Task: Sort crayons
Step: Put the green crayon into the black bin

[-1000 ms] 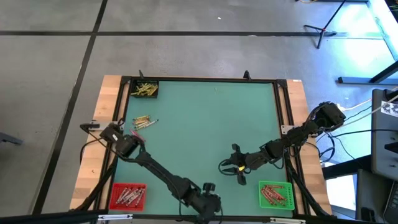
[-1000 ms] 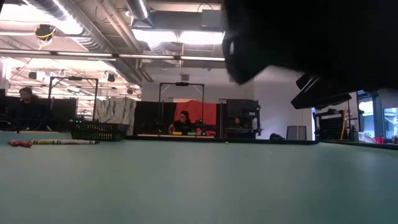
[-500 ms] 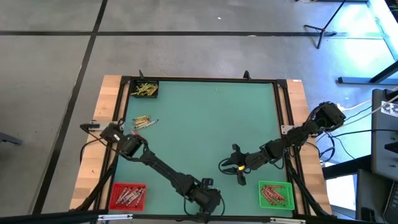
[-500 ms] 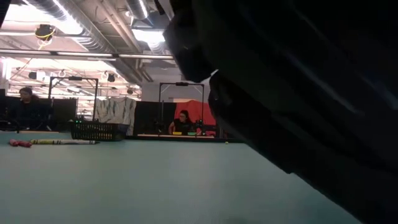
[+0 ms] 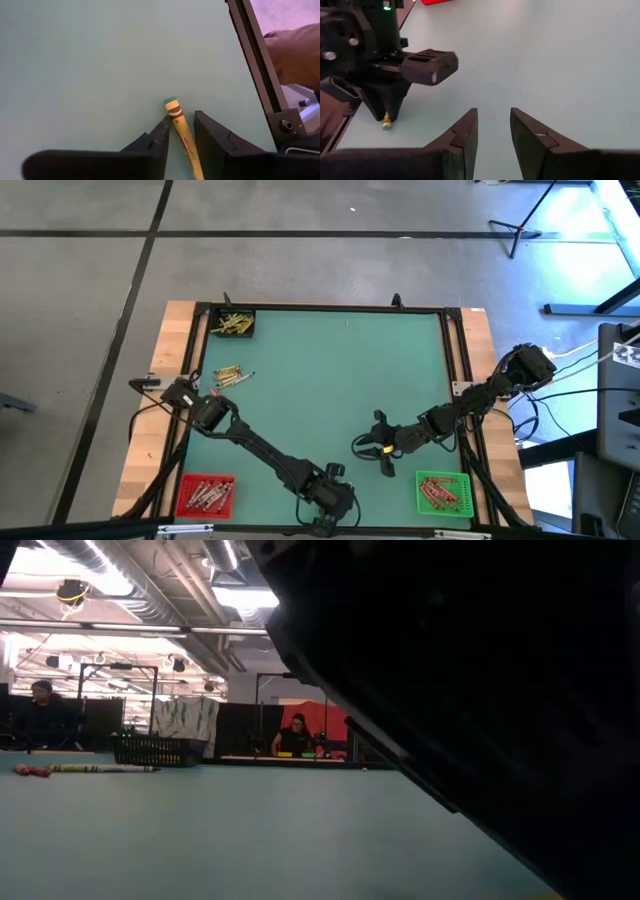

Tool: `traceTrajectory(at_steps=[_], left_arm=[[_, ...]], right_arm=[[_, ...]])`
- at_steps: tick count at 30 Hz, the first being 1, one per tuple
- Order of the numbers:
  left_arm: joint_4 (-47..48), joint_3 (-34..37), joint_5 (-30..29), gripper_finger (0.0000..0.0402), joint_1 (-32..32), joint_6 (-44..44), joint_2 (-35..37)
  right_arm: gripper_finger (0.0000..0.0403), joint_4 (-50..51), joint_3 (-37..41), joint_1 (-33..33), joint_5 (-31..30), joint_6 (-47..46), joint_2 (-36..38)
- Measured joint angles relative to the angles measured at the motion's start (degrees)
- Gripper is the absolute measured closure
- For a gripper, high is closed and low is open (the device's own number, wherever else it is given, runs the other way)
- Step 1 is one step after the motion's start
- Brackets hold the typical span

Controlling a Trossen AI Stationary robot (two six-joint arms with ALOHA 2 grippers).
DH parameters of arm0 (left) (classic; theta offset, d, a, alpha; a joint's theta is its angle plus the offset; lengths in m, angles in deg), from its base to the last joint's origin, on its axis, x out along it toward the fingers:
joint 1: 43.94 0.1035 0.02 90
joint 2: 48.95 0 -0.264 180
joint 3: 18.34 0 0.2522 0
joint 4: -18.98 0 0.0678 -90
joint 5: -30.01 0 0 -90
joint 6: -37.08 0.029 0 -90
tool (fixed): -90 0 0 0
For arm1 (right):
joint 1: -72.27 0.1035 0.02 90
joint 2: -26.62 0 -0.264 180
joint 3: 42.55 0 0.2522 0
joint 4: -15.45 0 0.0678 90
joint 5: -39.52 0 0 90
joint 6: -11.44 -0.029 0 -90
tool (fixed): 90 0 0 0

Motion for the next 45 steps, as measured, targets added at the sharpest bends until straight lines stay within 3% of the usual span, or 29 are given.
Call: traceTrajectory(at_steps=[8,20,24,31,45], left_arm=[[-0.2,0.1,-0.5,0.0395,0.0,2.1,0.2],[7.9,0.6,-4.7,0.0387,-2.2,2.2,8.9],[16.7,0.4,-9.9,0.0387,-3.0,2.1,13.4],[29.7,0.3,-24.3,0.0386,-4.3,3.5,19.5],[45.0,2.6,-32.2,0.0386,0.1,3.7,27.4]], right_arm=[[0.0292,0.0,0.0,0.0,-1.6,0.0,0.0],[0.0292,0.0,0.0,0.0,-1.5,0.0,0.0],[0.0292,0.0,0.0,0.0,-1.6,0.0,0.0],[0.0292,-3.3,0.0,0.0,-4.3,0.4,0.0],[0.0292,-4.6,0.0,-0.1,-10.7,5.7,0.0]])
